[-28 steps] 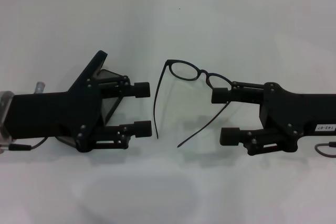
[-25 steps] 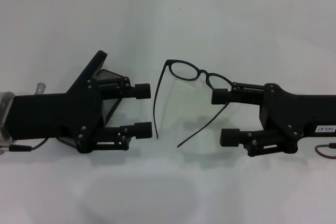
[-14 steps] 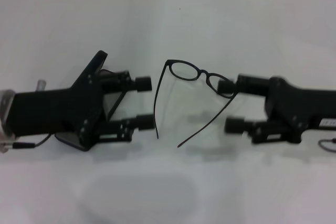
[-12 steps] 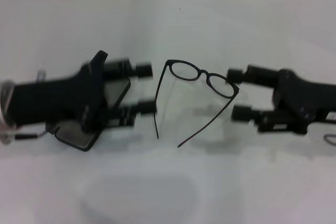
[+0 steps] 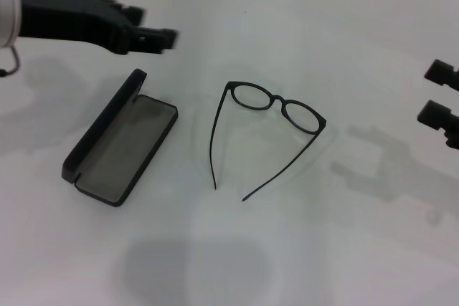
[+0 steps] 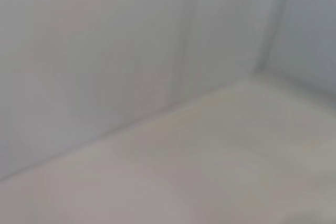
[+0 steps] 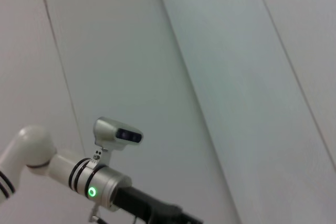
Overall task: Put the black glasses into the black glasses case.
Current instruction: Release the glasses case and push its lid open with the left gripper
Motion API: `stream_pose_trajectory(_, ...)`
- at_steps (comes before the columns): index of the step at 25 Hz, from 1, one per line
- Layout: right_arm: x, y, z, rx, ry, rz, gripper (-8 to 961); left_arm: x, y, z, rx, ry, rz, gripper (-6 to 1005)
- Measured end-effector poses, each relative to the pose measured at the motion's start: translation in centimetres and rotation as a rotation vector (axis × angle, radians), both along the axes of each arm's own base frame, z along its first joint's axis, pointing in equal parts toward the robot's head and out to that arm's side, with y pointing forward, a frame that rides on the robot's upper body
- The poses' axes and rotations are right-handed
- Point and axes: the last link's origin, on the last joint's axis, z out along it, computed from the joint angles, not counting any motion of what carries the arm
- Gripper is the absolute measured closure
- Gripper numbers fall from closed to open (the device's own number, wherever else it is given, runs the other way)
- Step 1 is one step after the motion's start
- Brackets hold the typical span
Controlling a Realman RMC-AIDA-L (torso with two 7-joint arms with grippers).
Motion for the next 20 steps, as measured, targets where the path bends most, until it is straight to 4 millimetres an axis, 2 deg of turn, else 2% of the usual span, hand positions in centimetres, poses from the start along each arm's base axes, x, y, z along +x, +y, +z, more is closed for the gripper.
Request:
stream_pose_trajectory(2,0.4,-0.4,0.0,0.014,0.005,-0.017,109,0.0,0.3,-0.3,0.047,0.18,0.104,295)
stream_pose_trajectory(7,0.5,-0.6,-0.2,0.025,0.009,-0.023,109,-0.4,0.1,-2.2,0.056,0.378,0.201,309)
stream_pose_trajectory(11,0.1,-0.1,-0.3,0.029,0.006,-0.01,109,-1.3,-0.1,-3.3,0.04,0.442,0.246,320)
stream_pose_trajectory(20,-0.1,0.2,-0.3,0.038,0.0,0.004,110,-3.5,0.2,-5.2,-0.048,0.47,0.324,363)
